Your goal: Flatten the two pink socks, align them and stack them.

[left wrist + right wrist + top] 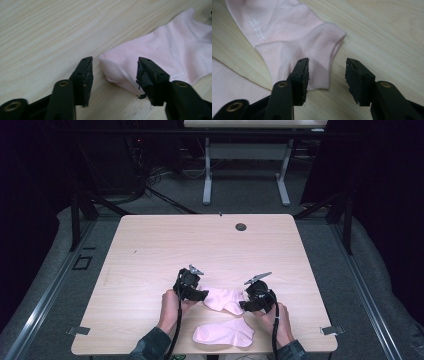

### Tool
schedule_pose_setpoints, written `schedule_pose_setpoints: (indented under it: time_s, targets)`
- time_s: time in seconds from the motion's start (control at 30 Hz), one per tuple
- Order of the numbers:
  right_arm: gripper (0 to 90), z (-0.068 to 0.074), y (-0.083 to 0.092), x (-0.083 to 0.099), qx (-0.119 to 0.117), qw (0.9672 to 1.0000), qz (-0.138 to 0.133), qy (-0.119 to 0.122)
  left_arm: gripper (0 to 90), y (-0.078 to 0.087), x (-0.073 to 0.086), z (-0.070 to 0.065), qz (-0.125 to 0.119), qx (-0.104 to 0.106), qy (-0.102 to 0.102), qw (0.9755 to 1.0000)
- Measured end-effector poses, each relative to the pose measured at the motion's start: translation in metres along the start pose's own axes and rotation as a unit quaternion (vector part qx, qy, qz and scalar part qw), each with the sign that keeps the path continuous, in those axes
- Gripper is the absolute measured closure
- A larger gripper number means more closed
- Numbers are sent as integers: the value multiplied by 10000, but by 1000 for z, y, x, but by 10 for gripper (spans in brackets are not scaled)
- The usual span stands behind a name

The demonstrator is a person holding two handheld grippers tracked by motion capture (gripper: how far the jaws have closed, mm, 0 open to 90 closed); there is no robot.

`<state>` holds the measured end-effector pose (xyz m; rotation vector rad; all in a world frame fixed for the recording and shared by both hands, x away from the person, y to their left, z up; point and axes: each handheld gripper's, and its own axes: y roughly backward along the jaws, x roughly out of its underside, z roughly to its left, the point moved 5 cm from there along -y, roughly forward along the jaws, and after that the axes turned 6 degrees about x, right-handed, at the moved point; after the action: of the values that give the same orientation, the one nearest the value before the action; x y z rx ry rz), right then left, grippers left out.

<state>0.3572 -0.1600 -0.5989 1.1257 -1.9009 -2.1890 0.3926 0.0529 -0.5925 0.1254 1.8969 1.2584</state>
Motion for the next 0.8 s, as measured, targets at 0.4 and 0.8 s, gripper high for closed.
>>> schedule_pose_setpoints:
  time_s: [0.4, 0.8]
  targets:
    - [815, 7, -4, 0, 19, 9995, -77, 292, 854, -9, 4, 0, 60, -112, -143, 9998]
    - [828, 6, 33, -1, -197, 9979, -587, 192, 879, 33, 10, -20, -539, -226, -263, 9979]
